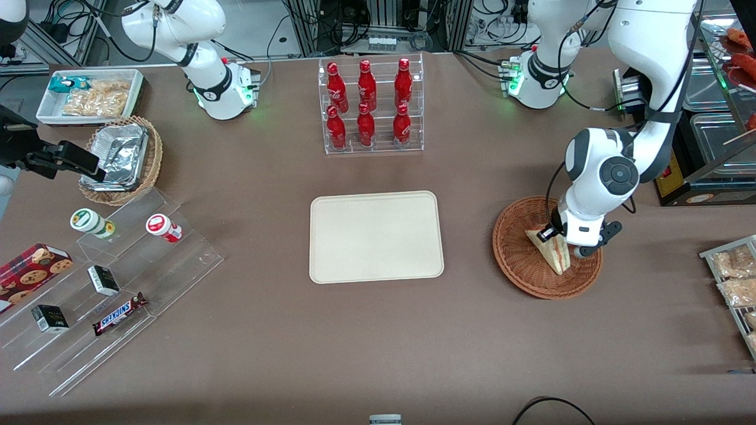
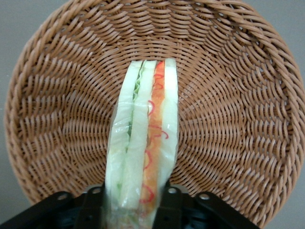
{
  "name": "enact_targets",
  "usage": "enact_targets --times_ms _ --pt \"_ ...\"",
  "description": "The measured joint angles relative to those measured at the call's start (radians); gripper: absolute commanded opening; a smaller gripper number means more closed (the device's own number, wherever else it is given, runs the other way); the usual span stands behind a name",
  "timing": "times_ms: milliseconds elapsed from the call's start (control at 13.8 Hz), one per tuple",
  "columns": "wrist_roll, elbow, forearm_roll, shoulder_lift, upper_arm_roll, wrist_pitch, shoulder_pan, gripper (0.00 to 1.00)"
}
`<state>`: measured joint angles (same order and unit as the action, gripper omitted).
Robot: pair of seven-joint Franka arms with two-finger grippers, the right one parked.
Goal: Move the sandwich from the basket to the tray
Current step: 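Lift the sandwich and carry it over the cream tray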
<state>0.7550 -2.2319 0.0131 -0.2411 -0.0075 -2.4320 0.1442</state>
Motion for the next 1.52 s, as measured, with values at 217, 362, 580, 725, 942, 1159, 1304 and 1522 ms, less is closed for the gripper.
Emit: enact_targets --times_ms 217,362,580,725,942,1159,1304,1522 --pt "-0.052 0.138 0.002 0.021 -0.002 0.278 0.005 0.13" --pt "-0.138 0.233 0.003 0.028 -0.006 0.428 0.029 0.12" --pt "-0.183 0.266 0.002 0.015 -0.01 0.45 0.127 0.09" --pt "-0.183 0.29 0.001 -0.018 -0.014 0.449 0.207 0.09" --pt "-0.181 0.373 -0.038 -0.091 -0.021 0.448 0.313 0.09" --pt "-0.169 0.478 -0.114 -0.164 -0.024 0.448 0.402 0.09" --pt "-0.14 0.536 -0.133 -0.206 -0.025 0.448 0.449 0.09" --pt "-0.068 0.61 -0.135 -0.271 -0.026 0.448 0.521 0.09"
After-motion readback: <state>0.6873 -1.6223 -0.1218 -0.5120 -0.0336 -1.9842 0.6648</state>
